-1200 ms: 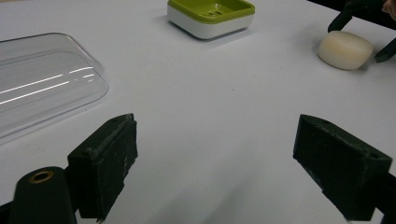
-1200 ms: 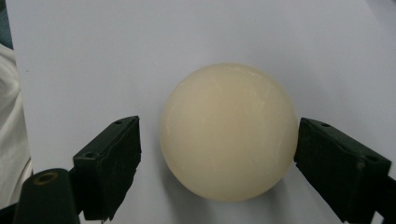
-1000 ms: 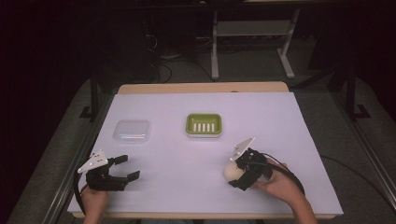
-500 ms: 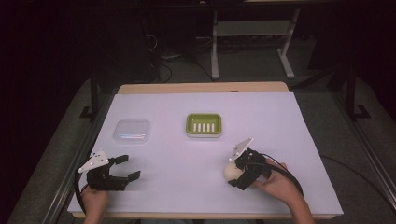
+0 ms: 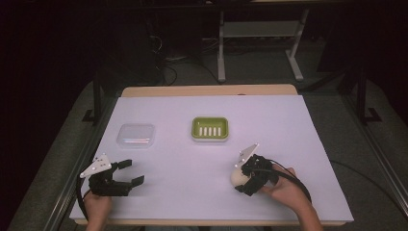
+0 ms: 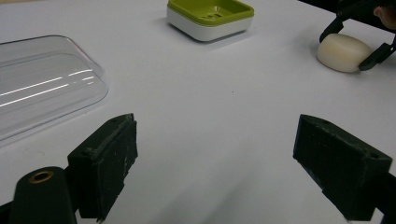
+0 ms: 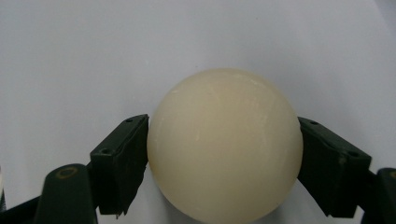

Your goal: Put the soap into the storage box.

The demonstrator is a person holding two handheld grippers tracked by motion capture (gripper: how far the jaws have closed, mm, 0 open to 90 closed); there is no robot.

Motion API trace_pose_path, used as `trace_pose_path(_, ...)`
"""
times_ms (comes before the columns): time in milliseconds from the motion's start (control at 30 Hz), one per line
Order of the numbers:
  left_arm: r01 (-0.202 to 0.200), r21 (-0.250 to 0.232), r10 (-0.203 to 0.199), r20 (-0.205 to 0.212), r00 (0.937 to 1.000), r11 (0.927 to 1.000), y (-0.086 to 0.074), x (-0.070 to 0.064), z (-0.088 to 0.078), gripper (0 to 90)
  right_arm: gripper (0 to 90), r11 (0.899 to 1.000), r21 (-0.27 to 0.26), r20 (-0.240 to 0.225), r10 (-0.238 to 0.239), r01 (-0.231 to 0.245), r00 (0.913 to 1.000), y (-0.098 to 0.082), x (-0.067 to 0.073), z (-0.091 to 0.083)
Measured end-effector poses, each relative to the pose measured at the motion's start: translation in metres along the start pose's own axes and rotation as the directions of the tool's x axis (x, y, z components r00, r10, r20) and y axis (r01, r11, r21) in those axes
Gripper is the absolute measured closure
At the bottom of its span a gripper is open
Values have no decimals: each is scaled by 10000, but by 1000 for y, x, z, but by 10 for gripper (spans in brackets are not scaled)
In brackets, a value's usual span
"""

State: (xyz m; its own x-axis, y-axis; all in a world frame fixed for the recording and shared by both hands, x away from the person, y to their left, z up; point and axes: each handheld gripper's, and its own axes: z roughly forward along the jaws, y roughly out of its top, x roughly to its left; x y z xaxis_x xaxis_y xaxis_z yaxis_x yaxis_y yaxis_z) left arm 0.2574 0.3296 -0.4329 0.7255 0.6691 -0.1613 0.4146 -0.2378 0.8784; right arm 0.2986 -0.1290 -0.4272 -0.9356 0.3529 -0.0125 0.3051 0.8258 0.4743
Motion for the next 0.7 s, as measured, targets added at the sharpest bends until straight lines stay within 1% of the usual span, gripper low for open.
trace_pose_path(133,-6,-5,6,-2,10000,10000,0,0,0,131,226,10000,42,24,-62,62,10000,0,0,1)
trace_pose_path(300,-15,21,15,3,10000,10000,0,0,0,131,235,9996,230,90,-162,160,9998,2,0,3)
trace_pose_path(400,63,-7,-63,-16,10000,10000,0,0,0,132,237,9995,251,92,-176,173,9998,2,0,3)
trace_pose_path(533,47,-8,-47,-41,10000,10000,-1,0,-1,132,240,9993,338,130,-177,173,9998,3,1,2)
trace_pose_path(700,71,-33,-72,-89,9999,10000,-1,0,-3,132,242,9991,385,52,-172,170,9998,4,1,2)
